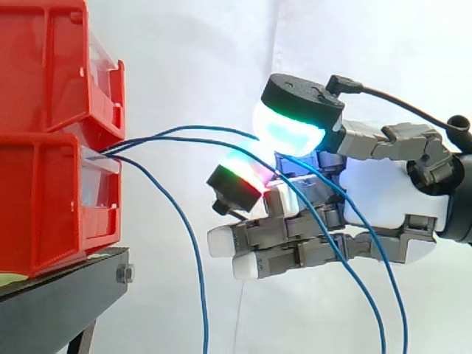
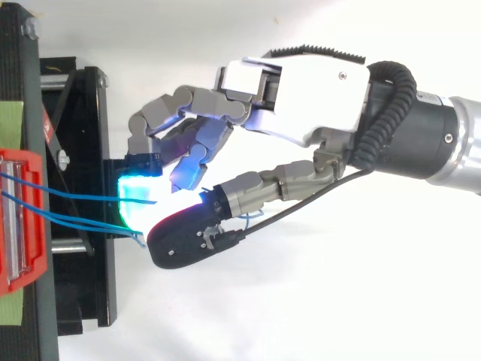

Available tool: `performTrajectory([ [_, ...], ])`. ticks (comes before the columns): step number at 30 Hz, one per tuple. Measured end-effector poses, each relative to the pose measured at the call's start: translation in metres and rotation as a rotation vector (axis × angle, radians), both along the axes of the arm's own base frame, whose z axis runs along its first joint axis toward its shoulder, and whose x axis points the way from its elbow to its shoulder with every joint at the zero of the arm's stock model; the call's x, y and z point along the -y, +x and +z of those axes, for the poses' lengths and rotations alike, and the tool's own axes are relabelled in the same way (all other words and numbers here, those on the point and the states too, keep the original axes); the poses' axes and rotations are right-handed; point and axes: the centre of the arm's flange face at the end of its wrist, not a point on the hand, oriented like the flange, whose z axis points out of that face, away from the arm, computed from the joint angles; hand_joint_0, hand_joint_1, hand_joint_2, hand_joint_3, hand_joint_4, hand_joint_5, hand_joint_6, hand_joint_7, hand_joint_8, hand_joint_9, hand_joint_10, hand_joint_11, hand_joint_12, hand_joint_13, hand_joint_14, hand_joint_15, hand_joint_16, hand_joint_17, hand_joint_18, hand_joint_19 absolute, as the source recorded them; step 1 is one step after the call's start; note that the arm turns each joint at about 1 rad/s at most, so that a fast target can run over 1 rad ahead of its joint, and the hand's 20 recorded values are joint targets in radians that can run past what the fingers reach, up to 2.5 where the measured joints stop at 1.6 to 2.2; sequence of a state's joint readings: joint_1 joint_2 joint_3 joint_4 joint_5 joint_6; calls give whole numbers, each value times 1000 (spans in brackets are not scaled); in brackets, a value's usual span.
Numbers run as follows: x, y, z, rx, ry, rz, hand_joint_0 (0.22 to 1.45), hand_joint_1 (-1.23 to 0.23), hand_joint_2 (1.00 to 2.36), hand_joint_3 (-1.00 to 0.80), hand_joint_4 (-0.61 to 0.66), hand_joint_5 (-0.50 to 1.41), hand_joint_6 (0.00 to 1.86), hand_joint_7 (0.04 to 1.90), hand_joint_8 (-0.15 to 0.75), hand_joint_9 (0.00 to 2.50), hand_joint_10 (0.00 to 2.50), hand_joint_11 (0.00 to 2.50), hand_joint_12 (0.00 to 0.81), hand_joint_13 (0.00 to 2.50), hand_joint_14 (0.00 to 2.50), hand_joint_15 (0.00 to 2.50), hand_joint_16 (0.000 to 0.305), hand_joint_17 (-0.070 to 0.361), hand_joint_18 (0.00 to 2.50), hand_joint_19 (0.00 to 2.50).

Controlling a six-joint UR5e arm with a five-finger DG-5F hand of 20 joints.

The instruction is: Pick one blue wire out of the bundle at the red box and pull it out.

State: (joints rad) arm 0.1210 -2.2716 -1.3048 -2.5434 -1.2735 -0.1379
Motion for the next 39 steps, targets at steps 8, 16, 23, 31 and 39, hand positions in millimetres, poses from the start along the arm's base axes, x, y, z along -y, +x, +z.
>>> performTrajectory([
  [8, 0, 0, 0, 0, 0, 0, 531, -644, 1005, -437, 176, -87, 791, 1146, 267, 1121, 21, 671, 369, 690, 14, 376, 52, 117, 476, 441],
  [16, 0, 0, 0, -1, 0, 0, 581, -483, 1008, -398, 168, -55, 692, 1283, 262, 1167, 22, 663, 361, 694, 14, 365, 50, 113, 458, 446],
  [23, -1, 0, 0, 0, 0, 1, 591, -622, 1013, -258, 180, -58, 732, 1227, 274, 1175, 20, 676, 376, 714, 14, 364, 53, 119, 500, 429],
  [31, -2, 0, 0, 0, -1, 2, 587, -666, 1013, -227, 185, -57, 752, 1199, 284, 1188, 21, 667, 382, 719, 14, 362, 55, 123, 520, 418],
  [39, -2, 0, 0, 0, -1, 3, 592, -698, 1014, -221, 142, -62, 755, 1202, 270, 1168, 21, 675, 370, 704, 14, 366, 53, 119, 510, 411],
])
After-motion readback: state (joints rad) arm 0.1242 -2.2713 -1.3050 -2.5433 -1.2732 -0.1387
